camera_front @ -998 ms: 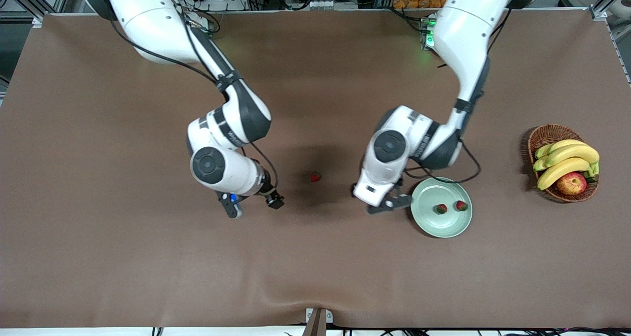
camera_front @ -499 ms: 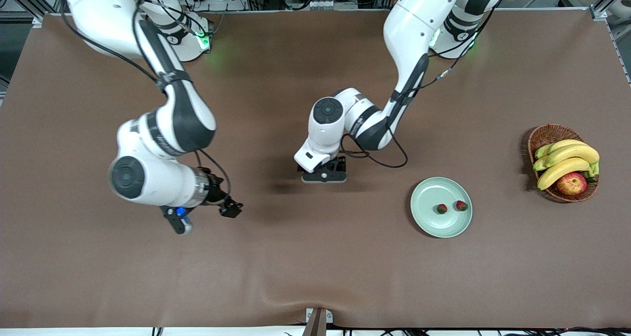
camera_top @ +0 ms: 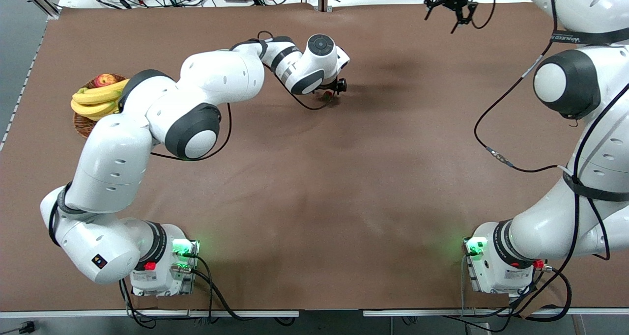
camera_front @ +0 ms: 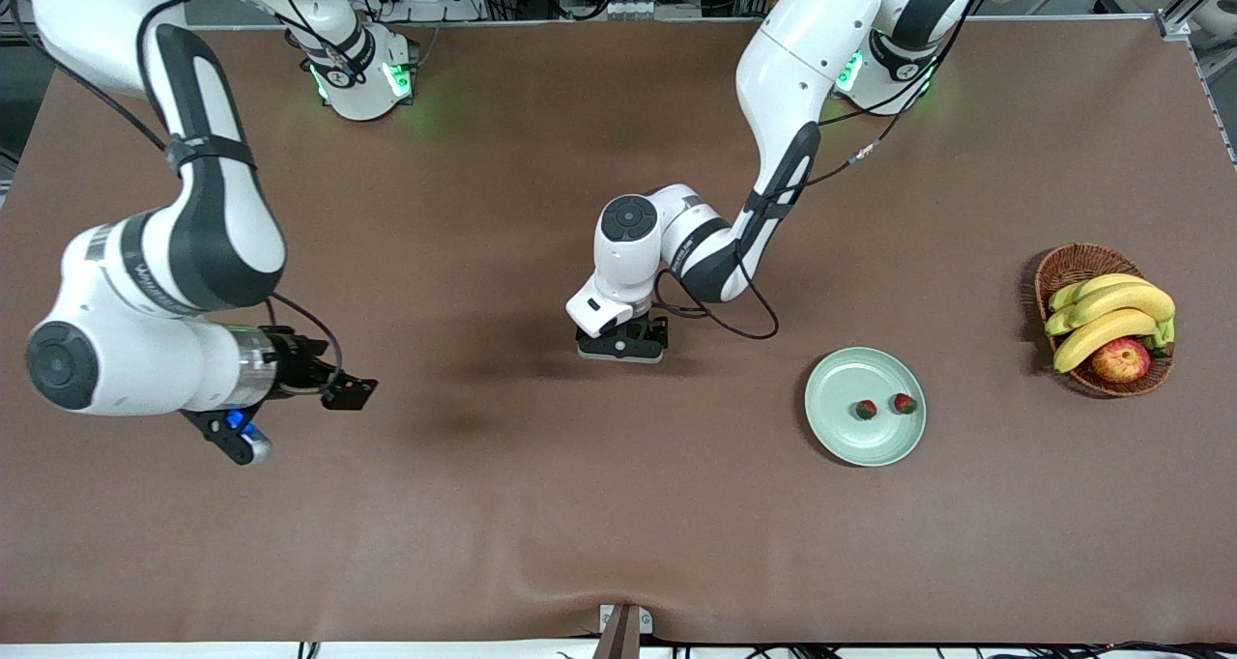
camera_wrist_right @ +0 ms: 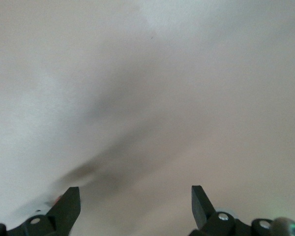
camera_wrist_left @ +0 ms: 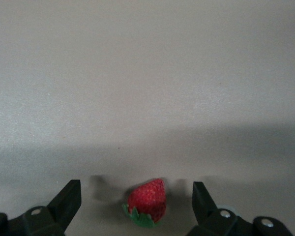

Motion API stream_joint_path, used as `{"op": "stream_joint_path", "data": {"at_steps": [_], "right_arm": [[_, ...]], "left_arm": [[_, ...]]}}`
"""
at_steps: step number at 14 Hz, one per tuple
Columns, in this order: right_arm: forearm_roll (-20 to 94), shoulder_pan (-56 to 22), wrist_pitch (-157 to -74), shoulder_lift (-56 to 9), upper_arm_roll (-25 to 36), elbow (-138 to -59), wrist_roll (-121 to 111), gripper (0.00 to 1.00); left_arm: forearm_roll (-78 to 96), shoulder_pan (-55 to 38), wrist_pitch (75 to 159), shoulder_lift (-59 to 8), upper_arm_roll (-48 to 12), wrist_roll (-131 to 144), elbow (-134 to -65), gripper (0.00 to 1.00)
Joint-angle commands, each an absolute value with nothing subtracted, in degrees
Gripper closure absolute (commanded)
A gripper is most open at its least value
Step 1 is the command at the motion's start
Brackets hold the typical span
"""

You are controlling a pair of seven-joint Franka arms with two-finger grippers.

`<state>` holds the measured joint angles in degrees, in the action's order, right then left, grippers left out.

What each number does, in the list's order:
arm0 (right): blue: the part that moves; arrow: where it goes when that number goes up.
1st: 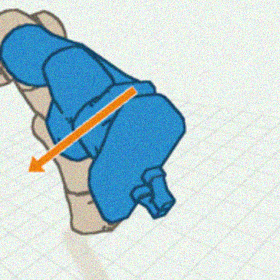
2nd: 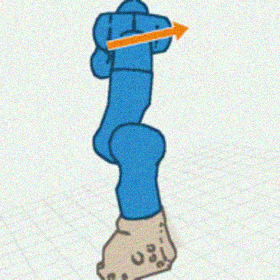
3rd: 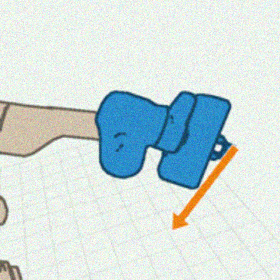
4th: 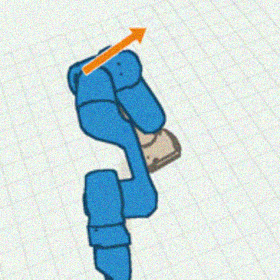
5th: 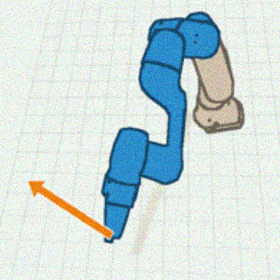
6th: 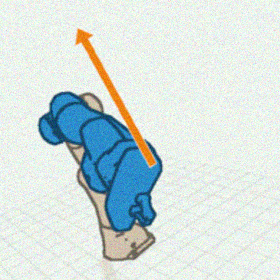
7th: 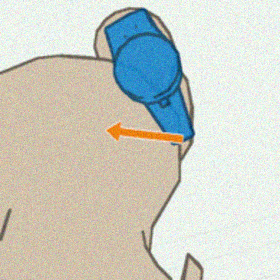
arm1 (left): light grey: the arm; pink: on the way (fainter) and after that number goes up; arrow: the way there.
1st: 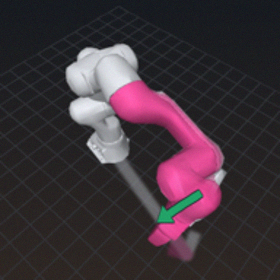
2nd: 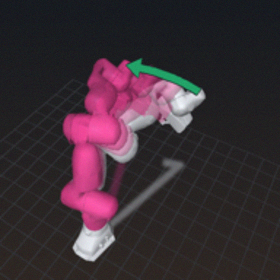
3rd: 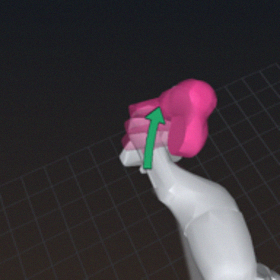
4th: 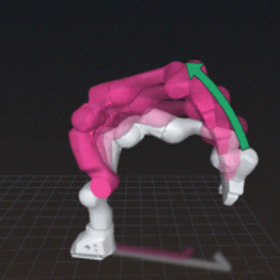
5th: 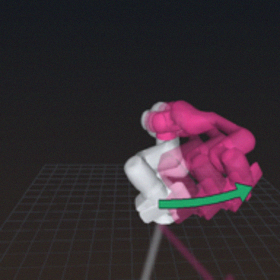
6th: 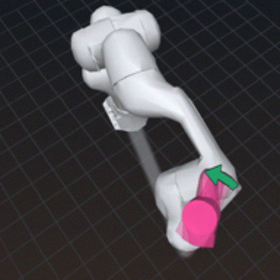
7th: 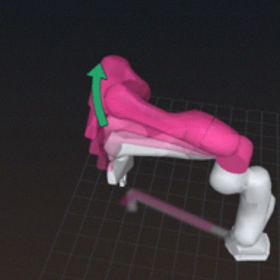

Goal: Collect all strawberries into plate
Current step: 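Grasp the last berry with the left gripper while the right gripper retracts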

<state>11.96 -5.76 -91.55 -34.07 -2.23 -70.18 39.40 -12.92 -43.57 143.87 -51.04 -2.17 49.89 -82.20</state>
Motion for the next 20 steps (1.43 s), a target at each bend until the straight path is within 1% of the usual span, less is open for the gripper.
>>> {"op": "stream_joint_path", "data": {"at_steps": [1, 2, 3, 6, 8, 11, 12, 14, 16, 18, 20], "right_arm": [[10.37, -1.86, -87.64, -30.94, -2.73, -71.72, 29.48, 0.0], [9.94, -0.89, -86.06, -30.24, -2.2, -71.81, 25.7, 0.0], [9.41, -0.88, -85.17, -28.84, -0.37, -72.24, 21.84, 0.0], [9.4, -0.97, -85.08, -23.66, 4.91, -75.92, 7.61, 0.0], [9.4, -1.23, -85.08, -19.71, 6.41, -78.82, 4.13, 0.0], [9.14, -1.76, -85.78, -12.68, 6.42, -83.13, 4.39, 0.0], [8.36, -1.76, -85.52, -10.57, 6.42, -84.1, 4.39, 0.0], [7.3, -1.67, -85.95, -6.35, 6.15, -87.6, 6.4, 0.0], [6.68, -1.76, -87.7, -2.04, 4.84, -91.91, 11.06, 0.0], [5.02, -1.06, -91.73, 3.22, 2.12, -98.49, 11.6, 0.0], [4.75, -0.27, -95.17, 6.32, 1.93, -102.91, 11.51, 0.0]], "left_arm": [[-14.68, -44.12, 144.23, -52.29, -1.76, 50.89, -80.42, 0.16], [-14.76, -44.56, 144.23, -52.29, -1.76, 50.98, -80.42, 0.27], [-14.77, -44.65, 144.23, -52.29, -1.76, 51.06, -80.51, 0.33], [-14.77, -45.0, 144.14, -52.03, -1.76, 51.15, -80.77, 0.36], [-14.77, -45.17, 144.14, -51.86, -1.76, 51.24, -81.03, 0.51], [-14.68, -45.18, 144.14, -51.94, -1.85, 51.24, -81.04, 0.96], [-14.68, -45.09, 144.14, -51.86, -1.85, 51.24, -81.04, 1.0], [-14.24, -44.56, 143.79, -50.89, -1.85, 51.42, -80.95, 1.0], [-14.24, -41.85, 143.26, -48.97, -1.67, 54.04, -81.12, 1.0], [-14.06, -38.08, 138.46, -45.72, -1.76, 56.33, -81.04, 1.0], [-14.06, -34.3, 134.23, -43.34, -1.76, 57.83, -81.12, 1.0]]}}
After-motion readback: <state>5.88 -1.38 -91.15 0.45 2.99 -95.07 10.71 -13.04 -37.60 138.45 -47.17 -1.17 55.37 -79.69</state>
